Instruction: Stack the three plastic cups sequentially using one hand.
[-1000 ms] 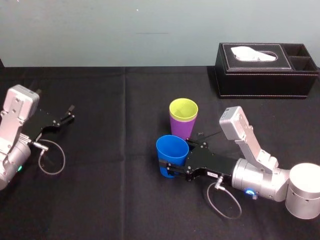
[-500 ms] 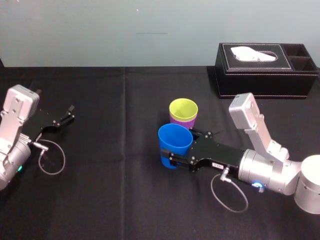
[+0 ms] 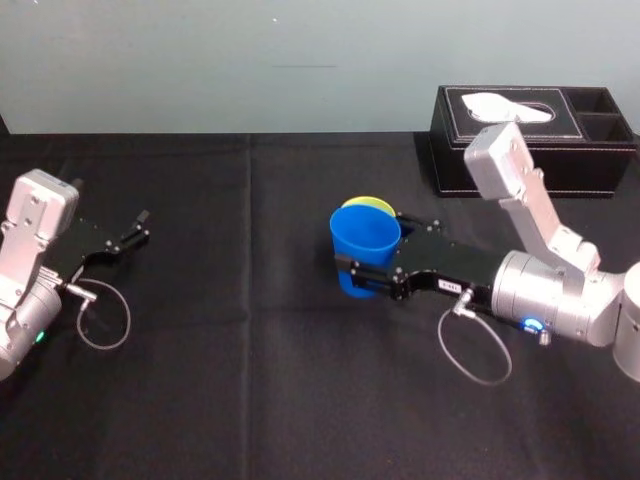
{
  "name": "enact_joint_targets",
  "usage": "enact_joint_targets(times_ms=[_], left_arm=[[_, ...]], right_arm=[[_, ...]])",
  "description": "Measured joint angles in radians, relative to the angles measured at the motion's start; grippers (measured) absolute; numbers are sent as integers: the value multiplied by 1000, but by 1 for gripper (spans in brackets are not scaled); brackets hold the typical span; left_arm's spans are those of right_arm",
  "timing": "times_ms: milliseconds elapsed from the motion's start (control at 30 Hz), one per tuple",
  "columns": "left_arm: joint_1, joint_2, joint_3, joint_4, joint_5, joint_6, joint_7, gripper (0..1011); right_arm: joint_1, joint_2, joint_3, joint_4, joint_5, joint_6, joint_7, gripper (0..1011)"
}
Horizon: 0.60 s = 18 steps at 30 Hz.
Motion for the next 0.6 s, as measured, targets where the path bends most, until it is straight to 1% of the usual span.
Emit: enact_joint_targets(times_ms=[333, 600], left_arm=[[0, 0, 0, 0, 0, 0, 0, 1011], [0, 0, 0, 0, 0, 0, 0, 1011]], right_arm=[[32, -2, 16, 3, 11, 14, -26, 724], [57, -19, 24, 23, 15, 14, -48, 724]])
